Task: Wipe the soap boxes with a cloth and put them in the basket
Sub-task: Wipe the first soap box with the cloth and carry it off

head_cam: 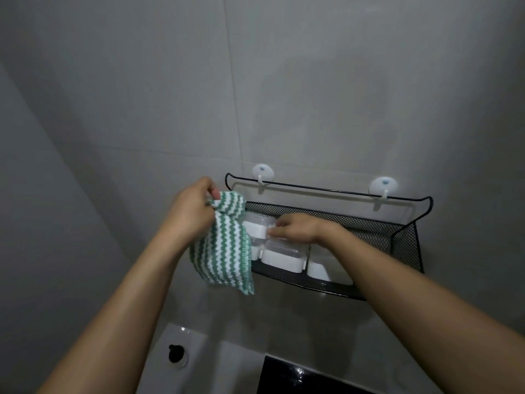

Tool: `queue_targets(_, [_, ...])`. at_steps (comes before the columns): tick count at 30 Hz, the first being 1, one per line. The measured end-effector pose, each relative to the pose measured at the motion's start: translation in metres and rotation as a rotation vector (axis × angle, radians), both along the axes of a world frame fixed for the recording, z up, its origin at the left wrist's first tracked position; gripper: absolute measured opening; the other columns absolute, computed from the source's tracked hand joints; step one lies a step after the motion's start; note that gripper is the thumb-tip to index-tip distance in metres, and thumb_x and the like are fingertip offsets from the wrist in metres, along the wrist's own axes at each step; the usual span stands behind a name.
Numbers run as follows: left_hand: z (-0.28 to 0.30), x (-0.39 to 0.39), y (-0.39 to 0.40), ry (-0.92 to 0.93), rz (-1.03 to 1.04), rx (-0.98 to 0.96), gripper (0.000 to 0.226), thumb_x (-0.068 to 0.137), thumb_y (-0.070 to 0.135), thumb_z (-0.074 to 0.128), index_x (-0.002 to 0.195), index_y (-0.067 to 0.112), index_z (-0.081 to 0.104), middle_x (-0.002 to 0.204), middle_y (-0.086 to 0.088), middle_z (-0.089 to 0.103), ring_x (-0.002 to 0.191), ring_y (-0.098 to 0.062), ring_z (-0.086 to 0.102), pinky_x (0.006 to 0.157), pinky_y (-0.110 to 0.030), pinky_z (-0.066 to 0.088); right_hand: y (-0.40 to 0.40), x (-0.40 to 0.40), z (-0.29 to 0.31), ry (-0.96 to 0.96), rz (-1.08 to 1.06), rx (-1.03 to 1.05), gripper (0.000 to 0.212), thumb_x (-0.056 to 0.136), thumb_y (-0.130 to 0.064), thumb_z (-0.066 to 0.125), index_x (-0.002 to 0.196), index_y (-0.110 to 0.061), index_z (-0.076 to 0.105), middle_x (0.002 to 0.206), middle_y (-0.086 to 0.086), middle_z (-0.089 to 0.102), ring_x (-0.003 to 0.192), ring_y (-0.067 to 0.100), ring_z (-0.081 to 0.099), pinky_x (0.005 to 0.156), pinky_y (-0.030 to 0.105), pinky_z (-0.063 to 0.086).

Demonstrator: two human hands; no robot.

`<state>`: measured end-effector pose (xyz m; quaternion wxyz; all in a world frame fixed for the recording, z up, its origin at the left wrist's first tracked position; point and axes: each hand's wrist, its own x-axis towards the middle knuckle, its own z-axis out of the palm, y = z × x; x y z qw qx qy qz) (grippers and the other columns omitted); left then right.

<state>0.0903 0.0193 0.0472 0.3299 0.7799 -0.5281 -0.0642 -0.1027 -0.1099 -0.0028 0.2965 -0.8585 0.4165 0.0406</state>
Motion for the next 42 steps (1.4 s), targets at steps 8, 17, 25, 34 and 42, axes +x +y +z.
queue_targets(8, [-0.009, 0.027, 0.023, 0.212, 0.087, -0.033, 0.034, 0.080, -0.007, 0.045, 0.085, 0.024, 0.058, 0.083, -0.013, 0.059, 0.066, -0.025, 0.049, 0.059, -0.032, 0.038, -0.012, 0.036, -0.013, -0.258, -0.321, 0.383, 0.081, 0.082, -0.074, 0.056, 0.133, -0.011, 0.055, 0.139, 0.013, 0.054, 0.103, 0.025, 0.059, 0.085, 0.033, 0.048])
queue_targets(17, [-0.021, 0.022, 0.010, 0.469, 0.049, 0.020, 0.028, 0.083, -0.002, 0.057, 0.098, 0.021, 0.062, 0.094, -0.011, 0.069, 0.087, -0.031, 0.069, 0.082, -0.048, 0.058, -0.021, 0.050, -0.022, -0.390, -0.501, 0.582, 0.101, 0.055, -0.068, 0.083, 0.134, -0.013, 0.056, 0.134, 0.017, 0.058, 0.111, 0.032, 0.062, 0.075, 0.034, 0.048])
queue_targets(25, [-0.029, 0.009, -0.012, 0.334, -0.046, 0.194, 0.044, 0.088, -0.001, 0.051, 0.125, 0.019, 0.062, 0.121, -0.010, 0.063, 0.107, -0.029, 0.063, 0.097, -0.046, 0.052, -0.012, 0.041, -0.014, -0.361, -0.369, 0.532, 0.083, 0.065, -0.060, 0.081, 0.132, -0.015, 0.060, 0.139, 0.007, 0.055, 0.126, 0.030, 0.051, 0.109, 0.043, 0.039])
queue_targets(34, [-0.020, 0.002, 0.003, 0.284, -0.064, 0.051, 0.052, 0.082, -0.008, 0.047, 0.120, 0.021, 0.068, 0.121, -0.008, 0.066, 0.104, -0.025, 0.064, 0.094, -0.042, 0.054, 0.022, 0.024, 0.012, -0.716, -0.285, 0.632, 0.051, 0.081, -0.005, 0.077, 0.129, -0.004, 0.060, 0.119, 0.014, 0.071, 0.111, 0.030, 0.066, 0.097, 0.039, 0.054])
queue_targets(42, [0.009, -0.016, 0.014, 0.294, -0.198, -0.196, 0.056, 0.080, -0.009, 0.047, 0.111, 0.032, 0.070, 0.115, 0.007, 0.069, 0.100, -0.013, 0.066, 0.085, -0.031, 0.054, 0.038, -0.011, 0.042, -1.223, -0.320, 0.920, 0.062, 0.082, 0.001, 0.064, 0.137, -0.025, 0.054, 0.101, 0.008, 0.077, 0.093, 0.026, 0.075, 0.073, 0.039, 0.062])
